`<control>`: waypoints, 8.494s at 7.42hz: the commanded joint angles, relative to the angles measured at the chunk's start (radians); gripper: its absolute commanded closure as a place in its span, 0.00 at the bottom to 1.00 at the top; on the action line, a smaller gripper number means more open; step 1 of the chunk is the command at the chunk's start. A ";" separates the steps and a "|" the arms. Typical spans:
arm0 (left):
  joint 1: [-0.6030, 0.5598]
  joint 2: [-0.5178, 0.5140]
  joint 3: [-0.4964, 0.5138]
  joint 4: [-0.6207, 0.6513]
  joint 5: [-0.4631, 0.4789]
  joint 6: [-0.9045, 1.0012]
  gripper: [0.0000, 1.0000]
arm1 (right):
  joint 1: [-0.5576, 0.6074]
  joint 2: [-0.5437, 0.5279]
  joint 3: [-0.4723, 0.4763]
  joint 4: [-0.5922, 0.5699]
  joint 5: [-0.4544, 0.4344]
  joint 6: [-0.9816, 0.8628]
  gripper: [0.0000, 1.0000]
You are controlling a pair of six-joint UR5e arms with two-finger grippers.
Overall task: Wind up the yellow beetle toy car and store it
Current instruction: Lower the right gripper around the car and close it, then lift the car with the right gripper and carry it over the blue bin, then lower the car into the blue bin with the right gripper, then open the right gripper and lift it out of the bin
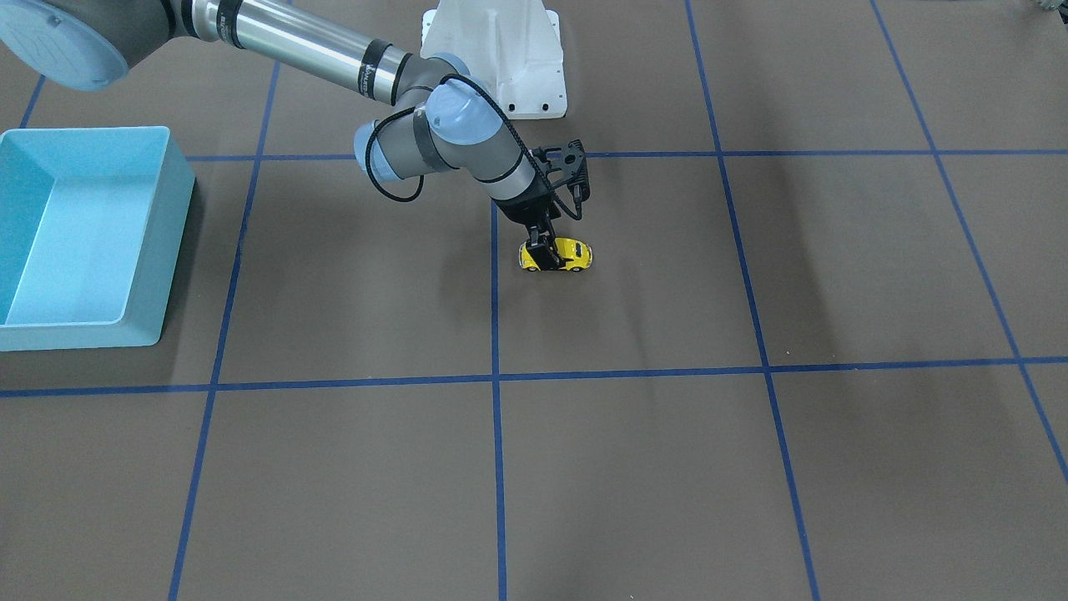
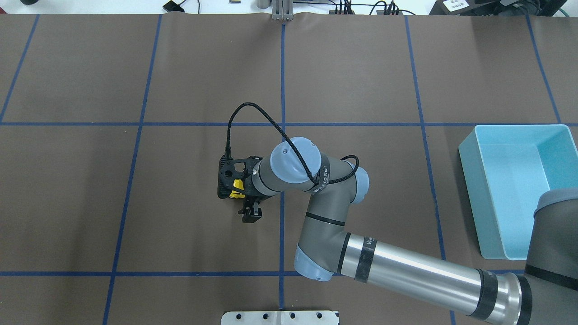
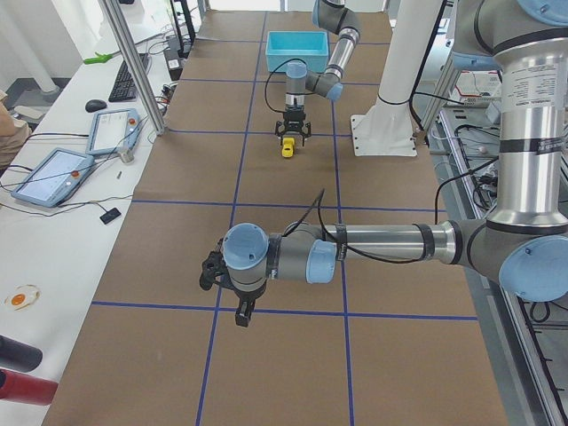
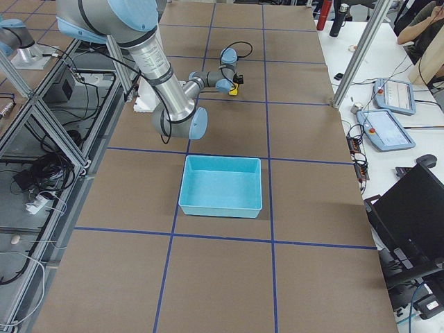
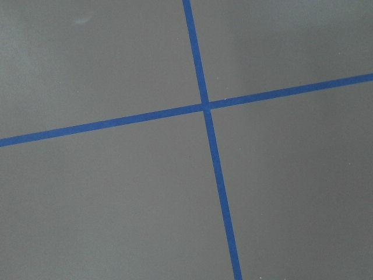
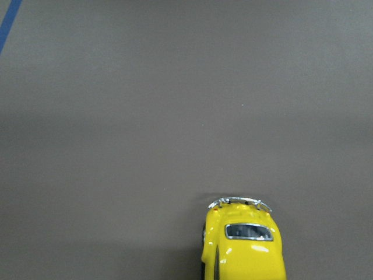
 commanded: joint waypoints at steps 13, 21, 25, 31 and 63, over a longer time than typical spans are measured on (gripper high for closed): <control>0.000 -0.002 -0.002 0.000 0.001 0.000 0.00 | 0.336 -0.312 0.615 -0.344 0.128 0.095 1.00; 0.000 -0.002 -0.002 0.000 0.000 0.000 0.00 | 0.788 -0.963 0.718 -0.278 0.693 -0.625 1.00; 0.000 0.000 -0.002 -0.002 0.001 0.000 0.00 | 0.805 -1.025 0.570 -0.180 0.692 -0.738 1.00; -0.002 0.000 0.000 0.000 0.001 0.002 0.00 | 0.796 -1.007 0.364 -0.002 0.689 -0.731 1.00; 0.000 -0.002 -0.005 0.000 -0.005 0.000 0.00 | 0.909 -0.930 0.632 -0.226 0.192 0.195 0.00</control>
